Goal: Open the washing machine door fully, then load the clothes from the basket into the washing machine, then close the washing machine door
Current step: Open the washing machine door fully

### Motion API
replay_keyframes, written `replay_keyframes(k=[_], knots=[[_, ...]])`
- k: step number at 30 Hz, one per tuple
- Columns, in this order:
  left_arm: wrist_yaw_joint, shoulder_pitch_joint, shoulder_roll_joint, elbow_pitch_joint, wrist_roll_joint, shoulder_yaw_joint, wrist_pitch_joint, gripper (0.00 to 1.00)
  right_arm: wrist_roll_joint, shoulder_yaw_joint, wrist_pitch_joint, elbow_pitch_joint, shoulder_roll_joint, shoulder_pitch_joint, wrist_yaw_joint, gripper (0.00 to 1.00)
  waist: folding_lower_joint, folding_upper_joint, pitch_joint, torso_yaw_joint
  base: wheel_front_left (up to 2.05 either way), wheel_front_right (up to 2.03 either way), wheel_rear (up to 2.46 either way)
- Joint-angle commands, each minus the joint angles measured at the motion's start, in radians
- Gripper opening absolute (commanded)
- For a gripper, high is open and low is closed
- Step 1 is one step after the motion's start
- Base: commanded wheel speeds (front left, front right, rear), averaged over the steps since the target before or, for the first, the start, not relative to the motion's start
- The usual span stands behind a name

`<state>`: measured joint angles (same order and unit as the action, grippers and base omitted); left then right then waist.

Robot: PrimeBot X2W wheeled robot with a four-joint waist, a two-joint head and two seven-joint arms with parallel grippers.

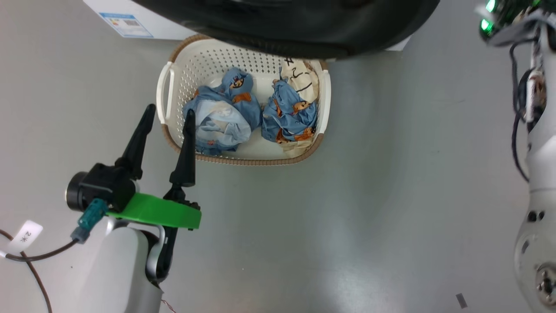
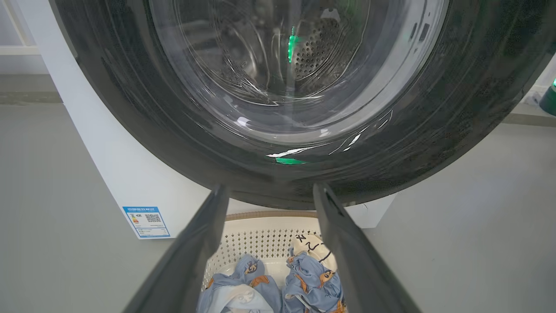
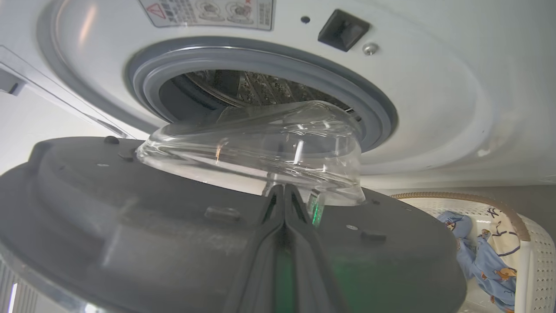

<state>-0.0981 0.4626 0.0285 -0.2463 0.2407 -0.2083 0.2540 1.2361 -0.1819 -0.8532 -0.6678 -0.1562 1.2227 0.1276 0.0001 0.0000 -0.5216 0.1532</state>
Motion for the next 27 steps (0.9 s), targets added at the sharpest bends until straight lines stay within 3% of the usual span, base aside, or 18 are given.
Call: replay_keyframes(k=[1, 15, 27], knots=[[0.009, -0.015, 0.022, 0.018, 0.004, 0.029, 0.008, 1.0, 0.007, 0.017, -0.027, 0.05, 0.056, -0.026, 0.003, 0.0, 0.0, 0.0, 0.008, -0.003, 0.0, 0.0, 0.0], [0.005, -0.074, 0.022, 0.001, -0.009, 0.047, 0.008, 1.0, 0.078, 0.045, -0.118, 0.29, 0.105, -0.312, 0.003, 0.0, 0.0, 0.0, 0.101, -0.01, 0.0, 0.0, 0.0], [0.0, -0.132, 0.022, -0.02, -0.018, 0.039, 0.008, 1.0, 0.247, 0.277, 0.047, 0.315, 0.106, -0.514, 0.003, 0.0, 0.0, 0.0, 0.204, -0.006, 0.0, 0.0, 0.0]])
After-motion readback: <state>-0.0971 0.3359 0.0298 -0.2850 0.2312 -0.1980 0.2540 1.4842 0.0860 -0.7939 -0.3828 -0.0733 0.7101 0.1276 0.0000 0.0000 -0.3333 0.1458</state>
